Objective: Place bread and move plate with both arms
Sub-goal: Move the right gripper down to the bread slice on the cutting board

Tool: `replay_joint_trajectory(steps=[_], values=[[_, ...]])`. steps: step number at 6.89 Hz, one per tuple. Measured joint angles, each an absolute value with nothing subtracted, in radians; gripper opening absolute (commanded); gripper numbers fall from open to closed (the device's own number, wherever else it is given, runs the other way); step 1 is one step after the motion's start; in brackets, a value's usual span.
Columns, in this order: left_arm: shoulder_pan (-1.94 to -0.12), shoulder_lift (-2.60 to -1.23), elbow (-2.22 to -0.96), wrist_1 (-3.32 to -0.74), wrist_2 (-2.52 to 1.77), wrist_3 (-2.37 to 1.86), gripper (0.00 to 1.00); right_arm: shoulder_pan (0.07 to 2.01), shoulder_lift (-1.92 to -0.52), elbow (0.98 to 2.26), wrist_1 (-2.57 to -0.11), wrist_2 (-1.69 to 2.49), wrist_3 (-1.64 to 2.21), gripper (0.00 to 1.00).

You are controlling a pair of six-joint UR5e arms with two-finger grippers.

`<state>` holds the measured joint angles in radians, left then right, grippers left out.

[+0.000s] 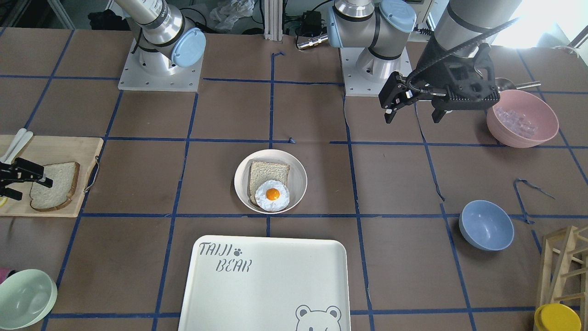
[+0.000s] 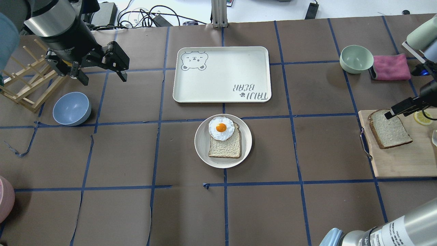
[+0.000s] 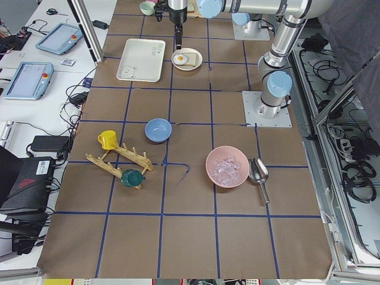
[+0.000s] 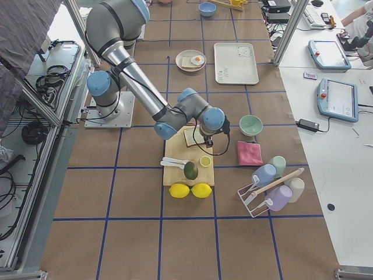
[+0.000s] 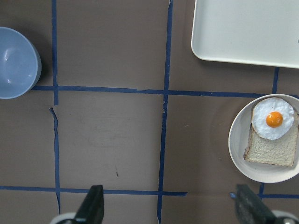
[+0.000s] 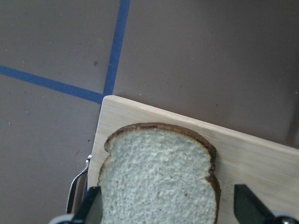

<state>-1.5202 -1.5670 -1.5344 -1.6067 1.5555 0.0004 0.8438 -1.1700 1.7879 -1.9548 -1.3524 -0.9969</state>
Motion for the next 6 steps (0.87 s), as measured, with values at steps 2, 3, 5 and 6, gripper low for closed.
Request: replay_joint_trajectory(steps=[2,3,5,6], values=[[-1.519,-1.566,-1.534,-1.603,1.557,0.001,1.00,0.843,-1.167,1.828,-2.016,-1.365,-0.997,0.96],[-1.517,-1.566,-1.534,-1.602,1.558,0.001,1.00,0.842,-1.163,1.837,-2.027,-1.369,-0.996,0.78],[-1.513,-1.564,-1.534,-1.602,1.560,0.003,1.00,0.841,-1.156,1.843,-2.026,-1.385,-0.993,0.44],[-1.512,-1.564,-1.534,-1.602,1.559,0.003,1.00,0.841,-1.155,1.843,-2.023,-1.395,-0.994,0.31]])
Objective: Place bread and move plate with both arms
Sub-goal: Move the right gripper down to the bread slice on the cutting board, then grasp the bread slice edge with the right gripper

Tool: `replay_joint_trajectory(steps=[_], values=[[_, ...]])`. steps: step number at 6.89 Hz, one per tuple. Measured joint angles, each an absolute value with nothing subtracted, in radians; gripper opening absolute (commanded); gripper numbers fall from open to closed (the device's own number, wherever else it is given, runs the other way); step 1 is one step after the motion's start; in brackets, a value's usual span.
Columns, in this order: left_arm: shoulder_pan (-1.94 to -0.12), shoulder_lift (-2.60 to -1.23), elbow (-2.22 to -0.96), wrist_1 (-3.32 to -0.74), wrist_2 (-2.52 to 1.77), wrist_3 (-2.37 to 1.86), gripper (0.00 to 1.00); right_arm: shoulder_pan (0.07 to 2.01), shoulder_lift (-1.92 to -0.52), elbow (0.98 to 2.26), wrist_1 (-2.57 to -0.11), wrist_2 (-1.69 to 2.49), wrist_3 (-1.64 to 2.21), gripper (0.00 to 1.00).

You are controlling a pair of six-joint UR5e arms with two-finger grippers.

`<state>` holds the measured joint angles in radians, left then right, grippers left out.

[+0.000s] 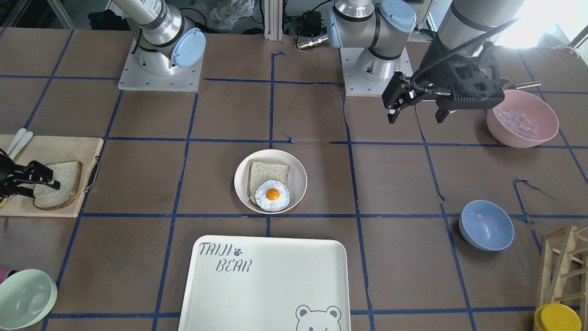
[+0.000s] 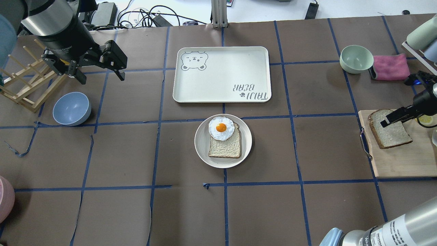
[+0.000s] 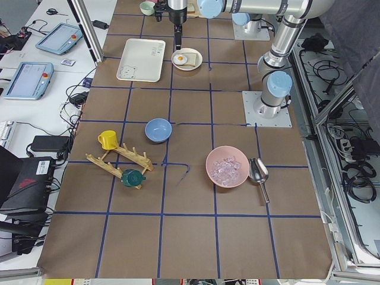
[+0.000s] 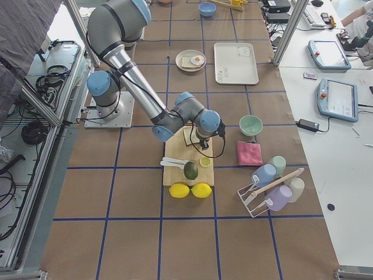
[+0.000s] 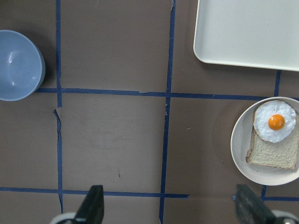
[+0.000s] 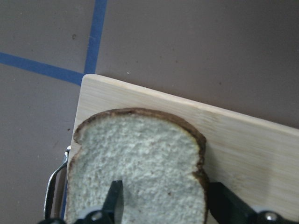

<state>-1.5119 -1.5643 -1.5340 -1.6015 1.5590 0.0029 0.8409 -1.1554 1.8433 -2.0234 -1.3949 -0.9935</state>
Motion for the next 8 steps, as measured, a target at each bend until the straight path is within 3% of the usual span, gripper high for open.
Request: replay_joint_trajectory(steps=[2,3,8], values=[[-1.512,-1.564,-1.534,-1.601,1.557,0.002,1.00,0.841,-1.155,1.845,-2.021,-1.426,-0.994,0.06],[-1.512,-1.564,-1.534,-1.601,1.556,0.002,1.00,0.841,-1.159,1.845,-2.011,-1.448,-0.992,0.00],[-1.512,-1.555,-1.542,-1.601,1.558,0.003,1.00,0.857,-1.290,1.837,-1.844,-1.515,-0.933,0.00]])
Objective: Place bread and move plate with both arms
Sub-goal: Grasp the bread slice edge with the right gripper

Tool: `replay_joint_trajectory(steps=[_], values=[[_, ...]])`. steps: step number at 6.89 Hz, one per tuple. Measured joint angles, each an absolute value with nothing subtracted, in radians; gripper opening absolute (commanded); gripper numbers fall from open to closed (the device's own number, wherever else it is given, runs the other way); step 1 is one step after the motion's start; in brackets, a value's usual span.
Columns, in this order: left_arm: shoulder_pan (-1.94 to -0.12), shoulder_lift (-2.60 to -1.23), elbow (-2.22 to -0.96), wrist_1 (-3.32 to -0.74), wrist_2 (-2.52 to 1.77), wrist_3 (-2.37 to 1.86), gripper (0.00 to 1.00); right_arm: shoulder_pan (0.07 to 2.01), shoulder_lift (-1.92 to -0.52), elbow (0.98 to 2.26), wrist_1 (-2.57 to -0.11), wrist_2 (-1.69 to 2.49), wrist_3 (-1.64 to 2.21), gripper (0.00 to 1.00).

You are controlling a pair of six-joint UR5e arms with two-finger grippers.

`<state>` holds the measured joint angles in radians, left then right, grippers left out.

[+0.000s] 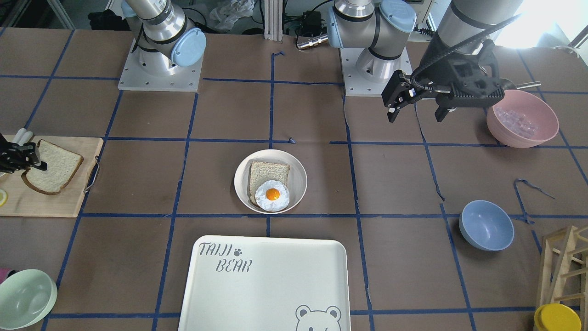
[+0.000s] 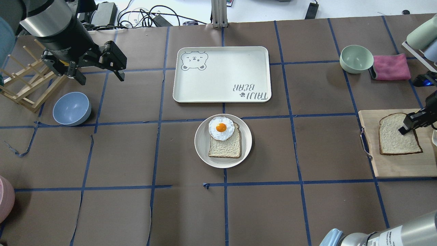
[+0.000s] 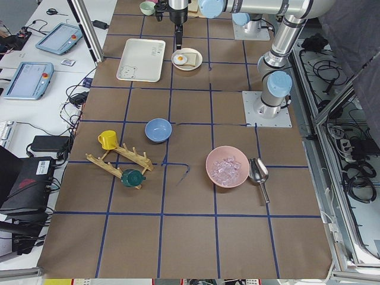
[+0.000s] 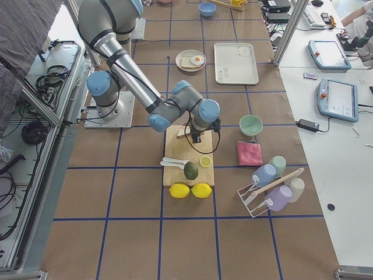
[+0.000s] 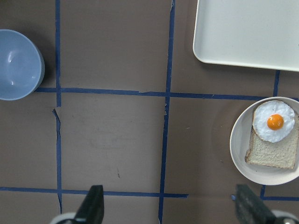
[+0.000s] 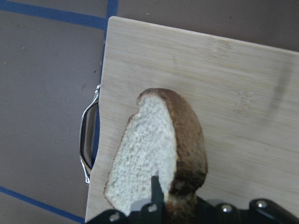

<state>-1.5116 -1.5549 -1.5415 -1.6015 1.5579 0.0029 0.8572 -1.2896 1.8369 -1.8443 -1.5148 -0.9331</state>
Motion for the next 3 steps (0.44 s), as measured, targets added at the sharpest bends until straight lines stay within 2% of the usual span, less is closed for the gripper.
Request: replay_joint_trajectory(steps=[3], values=[[-1.511,-1.552,-1.544,-1.601,1.560,0.003,1.00,0.994,-1.398,1.732,-1.658,-1.471,-0.782,0.00]])
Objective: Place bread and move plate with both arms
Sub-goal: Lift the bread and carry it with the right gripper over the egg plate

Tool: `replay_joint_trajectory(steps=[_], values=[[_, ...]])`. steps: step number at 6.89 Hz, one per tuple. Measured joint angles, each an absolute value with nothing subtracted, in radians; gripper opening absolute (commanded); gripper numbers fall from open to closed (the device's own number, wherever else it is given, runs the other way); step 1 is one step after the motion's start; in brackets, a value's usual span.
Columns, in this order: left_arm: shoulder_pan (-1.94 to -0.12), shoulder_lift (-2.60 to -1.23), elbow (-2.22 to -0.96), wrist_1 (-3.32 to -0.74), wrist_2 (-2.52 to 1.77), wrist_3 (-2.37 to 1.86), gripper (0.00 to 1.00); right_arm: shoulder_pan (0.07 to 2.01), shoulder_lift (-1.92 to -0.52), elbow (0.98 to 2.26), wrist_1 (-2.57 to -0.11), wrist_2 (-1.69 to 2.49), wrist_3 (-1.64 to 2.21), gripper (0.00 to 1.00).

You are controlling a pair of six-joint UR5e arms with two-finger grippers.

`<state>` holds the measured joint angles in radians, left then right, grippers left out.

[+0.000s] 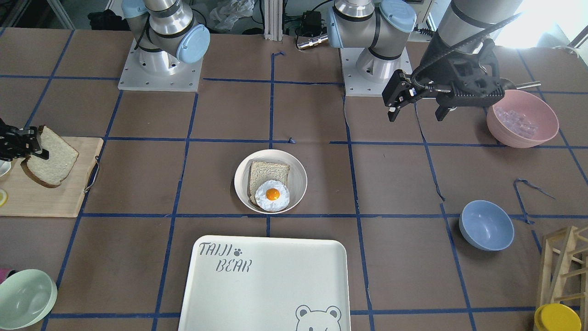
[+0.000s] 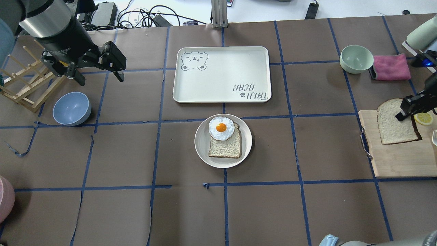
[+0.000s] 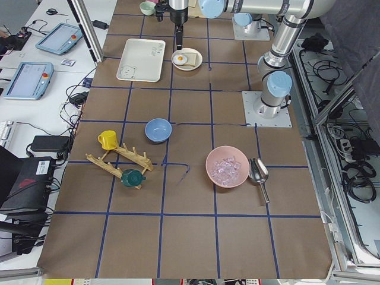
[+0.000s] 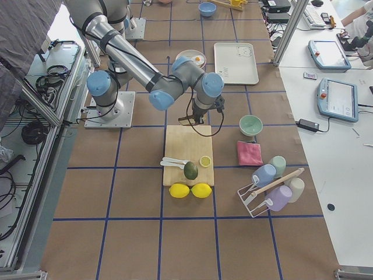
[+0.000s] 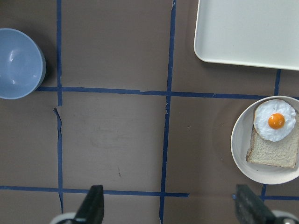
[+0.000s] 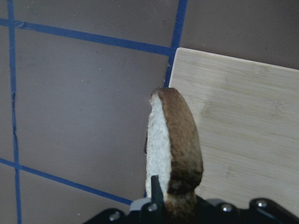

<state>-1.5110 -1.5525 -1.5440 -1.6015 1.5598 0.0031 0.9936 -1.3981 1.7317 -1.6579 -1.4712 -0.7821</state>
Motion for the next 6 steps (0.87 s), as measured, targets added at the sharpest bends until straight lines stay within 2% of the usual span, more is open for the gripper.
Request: replay_joint_trajectory(steps=[3,6], values=[[-1.511,-1.552,-1.546,-1.601,1.561,0.003,1.00,1.382,-1.393,1.582,-1.600,-1.315,-0.356,0.00],[-1.511,-1.552,-1.546,-1.601,1.559,0.003,1.00,1.670,-1.356,1.638,-1.704,-1.075,-0.126,0.00]])
